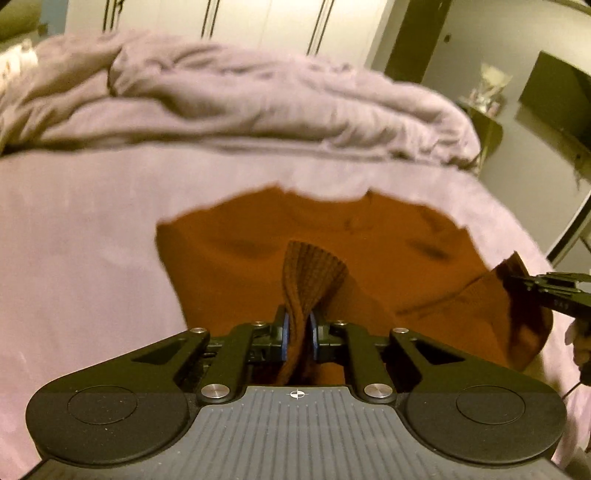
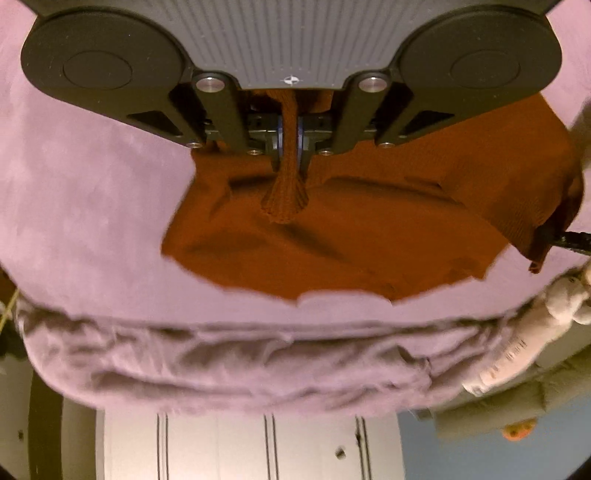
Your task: Fold small clothes
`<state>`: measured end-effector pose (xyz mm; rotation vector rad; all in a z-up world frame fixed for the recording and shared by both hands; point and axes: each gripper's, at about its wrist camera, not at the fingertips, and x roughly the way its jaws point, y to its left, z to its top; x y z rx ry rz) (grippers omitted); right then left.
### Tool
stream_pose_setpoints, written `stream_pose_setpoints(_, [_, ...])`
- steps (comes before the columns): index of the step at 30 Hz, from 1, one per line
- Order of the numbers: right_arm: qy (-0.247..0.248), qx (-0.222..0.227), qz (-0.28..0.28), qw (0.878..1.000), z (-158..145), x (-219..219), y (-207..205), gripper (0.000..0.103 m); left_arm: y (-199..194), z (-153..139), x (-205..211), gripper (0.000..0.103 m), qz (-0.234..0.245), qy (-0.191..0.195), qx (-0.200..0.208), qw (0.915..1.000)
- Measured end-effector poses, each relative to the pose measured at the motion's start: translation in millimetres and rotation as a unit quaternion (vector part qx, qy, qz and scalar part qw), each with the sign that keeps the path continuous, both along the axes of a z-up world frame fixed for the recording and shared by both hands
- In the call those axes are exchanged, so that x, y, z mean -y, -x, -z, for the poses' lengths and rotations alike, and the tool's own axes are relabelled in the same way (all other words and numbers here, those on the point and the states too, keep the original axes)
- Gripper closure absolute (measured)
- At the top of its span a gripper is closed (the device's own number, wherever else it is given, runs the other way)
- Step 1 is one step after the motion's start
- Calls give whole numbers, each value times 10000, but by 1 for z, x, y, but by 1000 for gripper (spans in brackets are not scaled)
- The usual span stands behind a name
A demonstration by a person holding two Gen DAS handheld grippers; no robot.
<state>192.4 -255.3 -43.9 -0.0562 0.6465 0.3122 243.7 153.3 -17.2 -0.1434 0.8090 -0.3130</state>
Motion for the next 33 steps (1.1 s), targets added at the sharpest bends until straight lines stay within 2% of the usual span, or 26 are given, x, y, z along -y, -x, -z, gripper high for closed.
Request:
stream_pose_setpoints(5, [43, 495, 285, 9984, -27, -4, -20, 97, -25, -24, -3, 90, -293, -240, 395, 9985])
stream_pose_setpoints(8, [113, 576, 523, 9969, -29, -9, -50, 97, -52, -19, -8, 90, -594, -285, 432, 9969])
stream_pose_setpoints(10, [203, 579, 590, 9964, -27, -14, -69, 97, -70, -7, -9, 90, -710, -323, 301, 9965])
stream_pose_setpoints(16, [611, 72, 628, 9961, 9, -34, -119, 97, -101, 39, -8, 90, -732, -664, -184, 9949])
stream_pose_setpoints(19, [733, -111, 649, 9951, 25, -38, -133, 97, -105, 48, -8, 90, -672, -812, -225, 9942])
stream_pose_setpoints(24, [784, 255, 800, 9934, 11, -40, -154, 98, -121, 22, -9, 90, -706, -990, 209, 9924])
stream_pose_setpoints(27, [897, 575, 971, 9895, -2, -49, -174, 98, -140, 11, -8, 90, -966, -1192, 508, 9868])
stream_pose_setpoints(30, [875, 739, 1127, 9870, -4, -56, -194, 98, -157, 20, -5, 90, -1241, -1248, 556, 9828])
stream_pose_setpoints(33, [891, 646, 1238, 9862, 14, -62, -210, 98, -169, 47, 2, 90, -1458, -1478, 506, 9769])
